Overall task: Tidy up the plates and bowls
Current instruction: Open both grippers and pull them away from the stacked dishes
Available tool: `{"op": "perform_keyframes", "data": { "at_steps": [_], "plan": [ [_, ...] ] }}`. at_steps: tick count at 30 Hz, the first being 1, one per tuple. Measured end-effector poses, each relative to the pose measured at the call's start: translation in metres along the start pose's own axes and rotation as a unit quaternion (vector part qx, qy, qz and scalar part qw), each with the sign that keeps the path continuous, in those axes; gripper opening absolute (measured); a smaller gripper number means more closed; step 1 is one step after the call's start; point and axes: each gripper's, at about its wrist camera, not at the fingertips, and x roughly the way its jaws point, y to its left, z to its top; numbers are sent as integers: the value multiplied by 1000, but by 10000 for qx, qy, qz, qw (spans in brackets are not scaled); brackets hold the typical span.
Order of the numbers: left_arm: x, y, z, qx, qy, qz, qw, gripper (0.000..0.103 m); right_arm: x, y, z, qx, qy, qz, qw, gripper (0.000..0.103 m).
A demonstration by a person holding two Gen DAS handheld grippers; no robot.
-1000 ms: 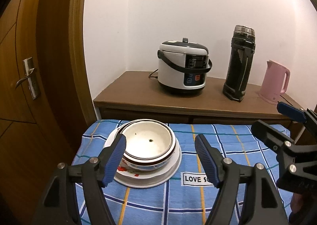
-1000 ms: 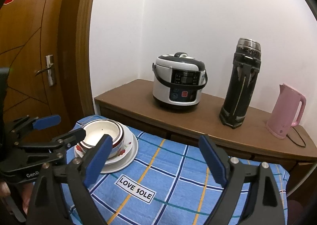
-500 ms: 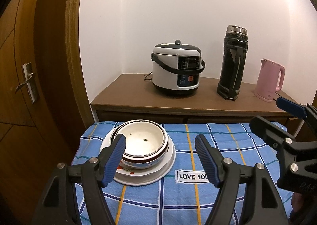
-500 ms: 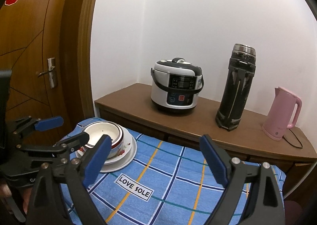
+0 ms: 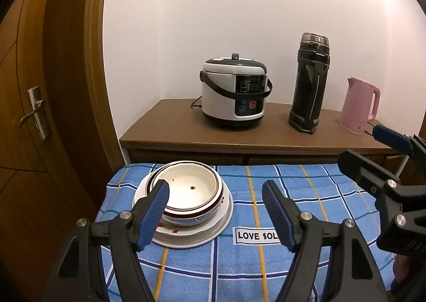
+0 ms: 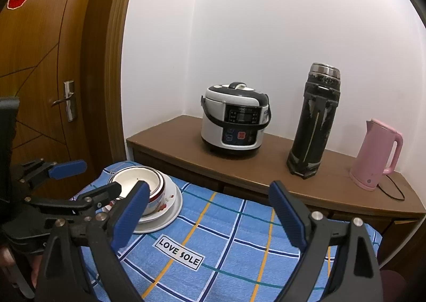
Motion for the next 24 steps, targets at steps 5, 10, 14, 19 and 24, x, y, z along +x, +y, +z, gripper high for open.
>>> {"op": "perform_keyframes", "data": {
  "at_steps": [5, 10, 14, 19, 24],
  "plan": [
    [2, 0, 0, -17, 56, -13, 10000, 74, -1, -1, 0, 10, -6, -21, 10000, 93],
    [4, 0, 0, -31, 114, -32, 9999, 74, -2, -4, 0, 19, -19, -34, 10000, 93],
    [2, -3, 0, -6, 103, -51, 9999, 74, -3, -5, 0, 34, -25, -30, 10000, 93],
    [1, -3, 1, -18, 105, -89, 9999, 74, -3, -6, 0, 36, -20, -28, 10000, 93],
    [2, -3, 1, -46, 135, -83, 9999, 74, -4, -7, -1, 47, -12, -15, 10000, 93]
  ]
}}
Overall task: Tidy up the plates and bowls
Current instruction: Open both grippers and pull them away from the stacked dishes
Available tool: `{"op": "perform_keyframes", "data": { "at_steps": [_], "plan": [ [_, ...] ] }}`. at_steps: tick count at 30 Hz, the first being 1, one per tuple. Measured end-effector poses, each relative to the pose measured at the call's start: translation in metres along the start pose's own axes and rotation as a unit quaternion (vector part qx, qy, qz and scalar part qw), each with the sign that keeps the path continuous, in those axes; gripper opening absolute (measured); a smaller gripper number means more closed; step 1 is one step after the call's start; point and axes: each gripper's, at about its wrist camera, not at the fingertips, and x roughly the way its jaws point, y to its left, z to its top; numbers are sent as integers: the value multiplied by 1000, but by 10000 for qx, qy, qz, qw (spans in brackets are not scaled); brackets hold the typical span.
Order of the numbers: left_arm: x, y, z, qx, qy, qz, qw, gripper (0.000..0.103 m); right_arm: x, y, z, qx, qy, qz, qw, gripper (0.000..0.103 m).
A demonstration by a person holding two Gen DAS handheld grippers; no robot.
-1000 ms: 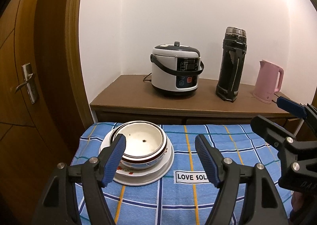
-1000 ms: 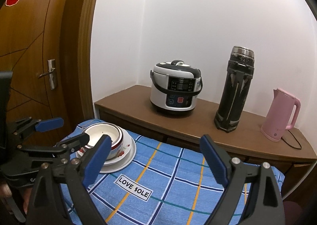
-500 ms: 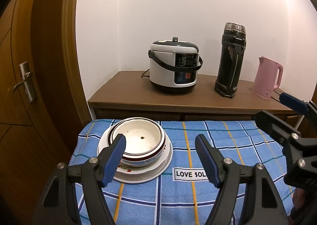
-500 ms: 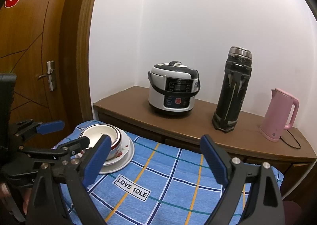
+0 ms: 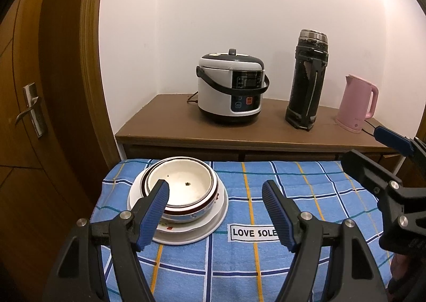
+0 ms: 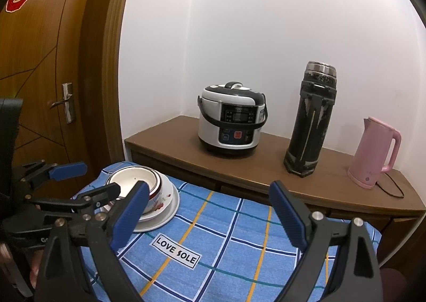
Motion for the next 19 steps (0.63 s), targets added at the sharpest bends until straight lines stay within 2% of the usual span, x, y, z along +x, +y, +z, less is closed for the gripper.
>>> {"op": "perform_keyframes", "data": {
  "at_steps": [7, 19],
  "plan": [
    [2, 0, -1, -49, 34, 10, 10000, 74, -2, 0, -2, -32, 2, -14, 10000, 93],
    [-13, -7, -2, 39, -260, -1, 9997, 74, -11, -2, -5, -8, -53, -31, 10000, 94]
  ]
}}
